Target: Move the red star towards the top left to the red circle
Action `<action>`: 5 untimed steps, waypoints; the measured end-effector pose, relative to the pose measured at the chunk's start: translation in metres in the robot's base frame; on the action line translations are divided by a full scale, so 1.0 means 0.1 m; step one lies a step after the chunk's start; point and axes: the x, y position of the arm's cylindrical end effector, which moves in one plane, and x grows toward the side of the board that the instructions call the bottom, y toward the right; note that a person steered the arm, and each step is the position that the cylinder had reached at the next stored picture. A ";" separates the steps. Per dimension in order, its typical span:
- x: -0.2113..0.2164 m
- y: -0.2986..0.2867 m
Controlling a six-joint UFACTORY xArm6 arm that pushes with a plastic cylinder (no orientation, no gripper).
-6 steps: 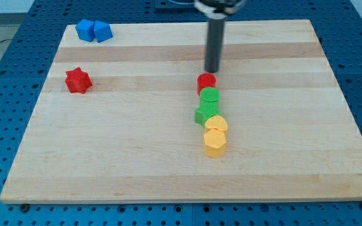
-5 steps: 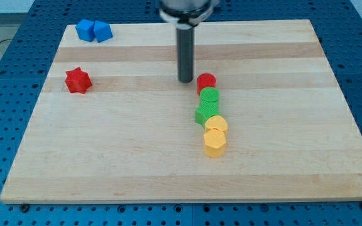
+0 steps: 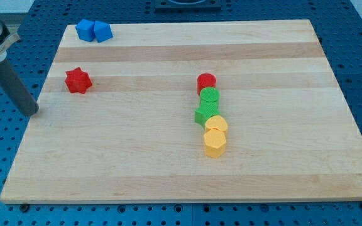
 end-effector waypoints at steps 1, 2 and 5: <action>-0.19 0.04; -0.19 0.53; -0.08 0.10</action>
